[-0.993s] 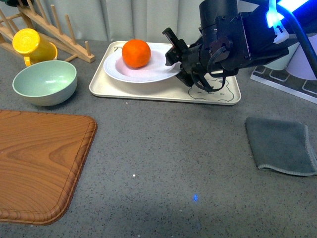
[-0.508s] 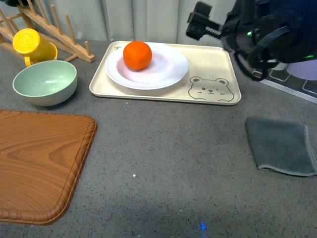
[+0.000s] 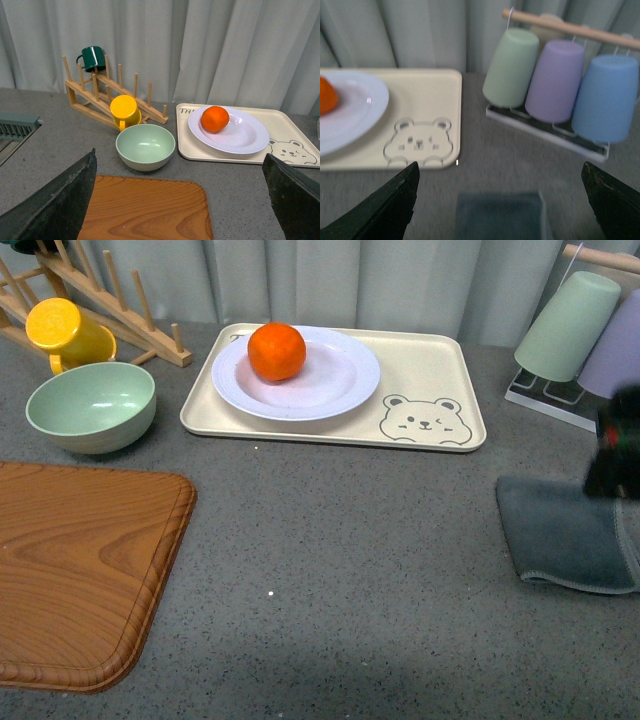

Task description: Place orange and plate with both arms

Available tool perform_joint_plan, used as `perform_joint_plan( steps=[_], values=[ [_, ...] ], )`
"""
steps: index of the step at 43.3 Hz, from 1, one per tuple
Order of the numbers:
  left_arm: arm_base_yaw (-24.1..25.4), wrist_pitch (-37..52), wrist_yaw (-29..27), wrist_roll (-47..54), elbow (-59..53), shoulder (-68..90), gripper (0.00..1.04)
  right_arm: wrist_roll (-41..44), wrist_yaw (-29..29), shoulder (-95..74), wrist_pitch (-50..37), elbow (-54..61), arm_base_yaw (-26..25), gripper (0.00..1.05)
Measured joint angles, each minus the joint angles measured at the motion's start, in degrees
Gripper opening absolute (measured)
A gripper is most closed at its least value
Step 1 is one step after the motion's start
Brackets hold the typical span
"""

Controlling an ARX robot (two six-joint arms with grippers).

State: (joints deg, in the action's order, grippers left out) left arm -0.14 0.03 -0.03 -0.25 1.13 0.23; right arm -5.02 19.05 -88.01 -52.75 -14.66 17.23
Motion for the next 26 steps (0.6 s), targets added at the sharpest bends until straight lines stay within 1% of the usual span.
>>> perform_joint_plan(
  steps=[3, 6, 9, 10, 11, 12, 14, 15, 16, 17, 18, 19, 24, 26],
  values=[
    [0.0, 0.0, 0.0, 0.0, 0.0, 0.0, 0.98, -3.9, -0.1, 9.2, 10.6, 5.6, -0.2, 0.95],
    [0.0, 0.0, 0.0, 0.0, 0.0, 0.0, 0.98, -5.6, -0.2, 17.3, 16.8, 7.9, -0.2, 0.95],
    [0.0, 0.0, 0.0, 0.0, 0.0, 0.0, 0.98, -6.3, -0.2, 22.1, 17.9, 8.3, -0.2, 0.95],
    [0.0, 0.0, 0.0, 0.0, 0.0, 0.0, 0.98, -6.0, -0.6, 21.7, 16.3, 8.5, -0.3, 0.94],
    [0.0, 0.0, 0.0, 0.0, 0.0, 0.0, 0.98, -5.4, -1.0, 21.0, 14.1, 9.0, -0.4, 0.91],
    [0.0, 0.0, 0.0, 0.0, 0.0, 0.0, 0.98, -3.8, -2.6, 18.7, 8.2, 10.5, -1.1, 0.83],
    [0.0, 0.0, 0.0, 0.0, 0.0, 0.0, 0.98, -1.4, -4.7, 15.3, -1.6, 13.2, -2.2, 0.76],
    [0.0, 0.0, 0.0, 0.0, 0.0, 0.0, 0.98, 0.0, -5.6, 14.0, -7.7, 14.6, -3.0, 0.71],
    [0.0, 0.0, -0.1, 0.0, 0.0, 0.0, 0.98, 1.6, -6.5, 14.3, -12.2, 14.8, -3.7, 0.66],
    [0.0, 0.0, -0.2, 0.0, 0.0, 0.0, 0.98, 2.1, -6.9, 15.6, -14.6, 14.8, -4.3, 0.62],
    [0.0, 0.0, -0.1, 0.0, 0.0, 0.0, 0.98, 2.8, -7.4, 18.3, -15.5, 14.9, -4.9, 0.57],
    [0.0, 0.0, -0.1, 0.0, 0.0, 0.0, 0.98, 3.3, -7.9, 21.2, -14.4, 14.9, -5.6, 0.51],
    [0.0, 0.0, -0.1, 0.0, 0.0, -0.2, 0.98, 4.4, -10.5, 33.3, -3.2, 14.9, -8.5, 0.25],
    [0.0, 0.0, -0.1, 0.0, 0.0, -0.2, 0.98, 4.6, -11.6, 38.6, 2.1, 14.9, -9.6, 0.12]
  ],
)
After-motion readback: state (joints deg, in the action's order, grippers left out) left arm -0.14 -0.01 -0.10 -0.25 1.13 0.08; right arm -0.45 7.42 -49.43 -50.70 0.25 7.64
